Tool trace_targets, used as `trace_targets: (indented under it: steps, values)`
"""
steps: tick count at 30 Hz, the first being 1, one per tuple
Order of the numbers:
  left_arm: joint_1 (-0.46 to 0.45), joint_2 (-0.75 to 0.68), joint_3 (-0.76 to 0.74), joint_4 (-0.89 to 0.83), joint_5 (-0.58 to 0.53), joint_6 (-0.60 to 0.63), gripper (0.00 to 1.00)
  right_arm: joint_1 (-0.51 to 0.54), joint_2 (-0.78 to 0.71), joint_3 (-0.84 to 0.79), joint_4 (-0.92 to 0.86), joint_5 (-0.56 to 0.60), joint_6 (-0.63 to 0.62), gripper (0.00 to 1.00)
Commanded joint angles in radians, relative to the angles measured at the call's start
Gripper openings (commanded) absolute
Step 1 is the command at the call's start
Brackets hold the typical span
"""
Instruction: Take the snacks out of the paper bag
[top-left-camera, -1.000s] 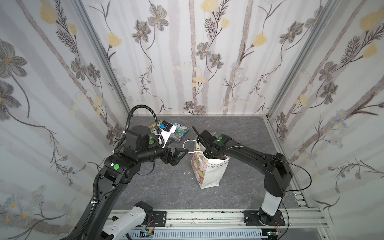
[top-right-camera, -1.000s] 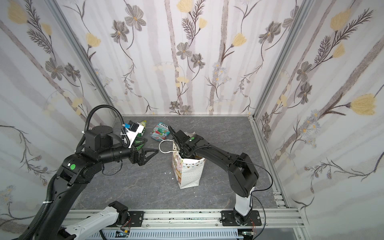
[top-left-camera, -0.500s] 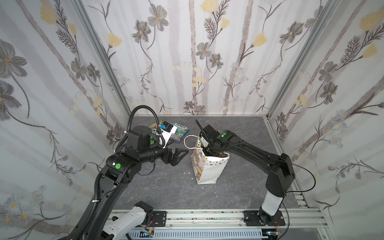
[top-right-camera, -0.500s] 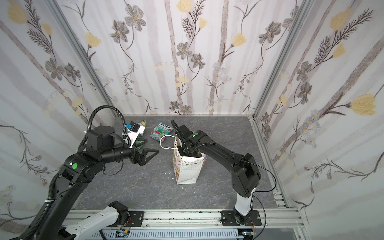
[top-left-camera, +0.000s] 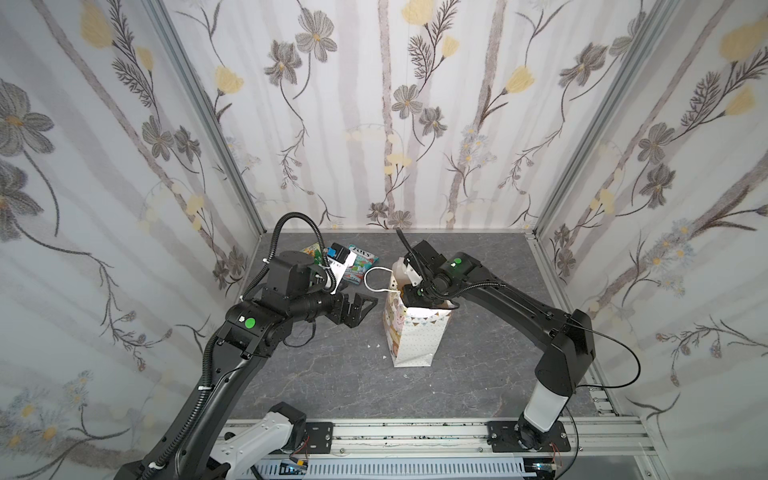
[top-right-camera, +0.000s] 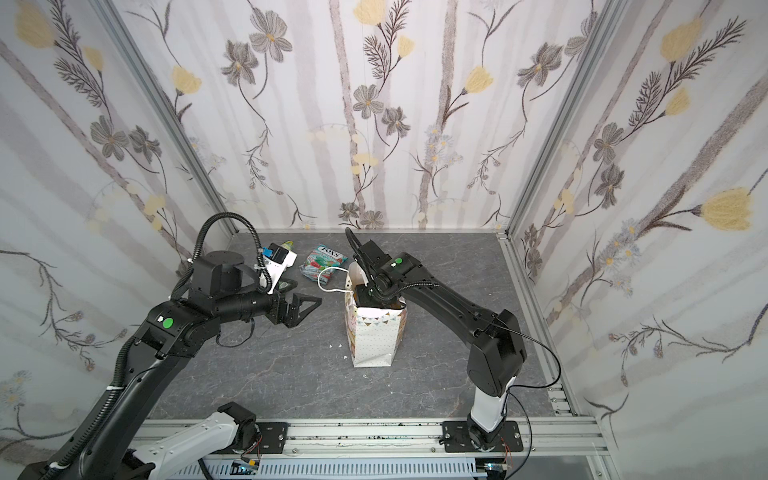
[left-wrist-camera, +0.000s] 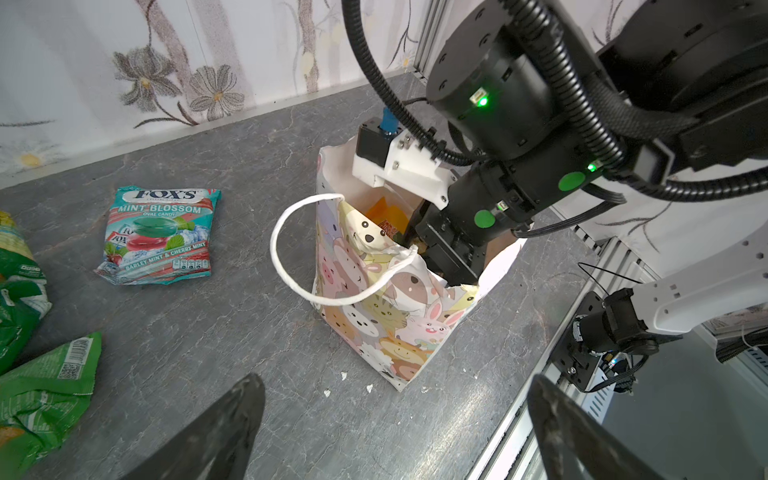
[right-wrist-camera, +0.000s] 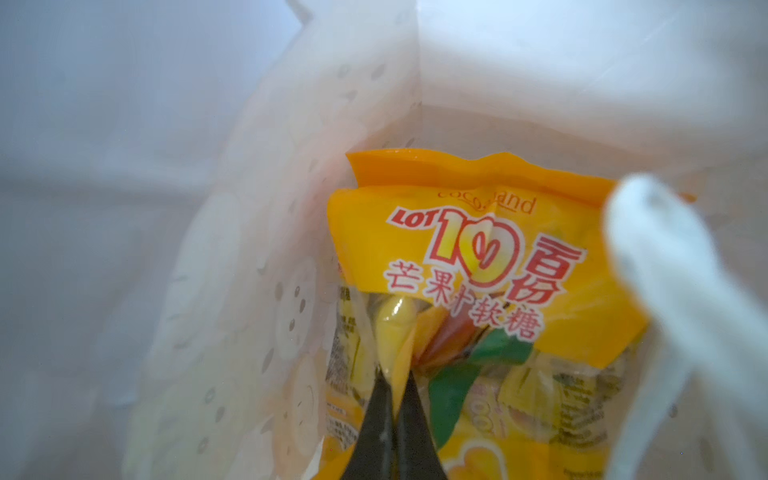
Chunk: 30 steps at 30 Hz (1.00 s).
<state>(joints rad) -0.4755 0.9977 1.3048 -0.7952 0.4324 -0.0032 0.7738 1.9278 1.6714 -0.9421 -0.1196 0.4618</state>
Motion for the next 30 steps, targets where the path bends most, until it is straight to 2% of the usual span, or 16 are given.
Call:
trace_targets:
  steps: [1, 30]
  values:
    - [0.0, 0.001, -0.004, 0.04, -0.006, -0.014, 1.0, -0.002, -0.019, 0.036, 0.028, 0.024, -0.009, 0.0]
    - [0.0, -0.009, 0.0, 0.045, -0.007, -0.016, 1.0, -0.019, -0.088, 0.178, 0.026, 0.077, 0.017, 0.0]
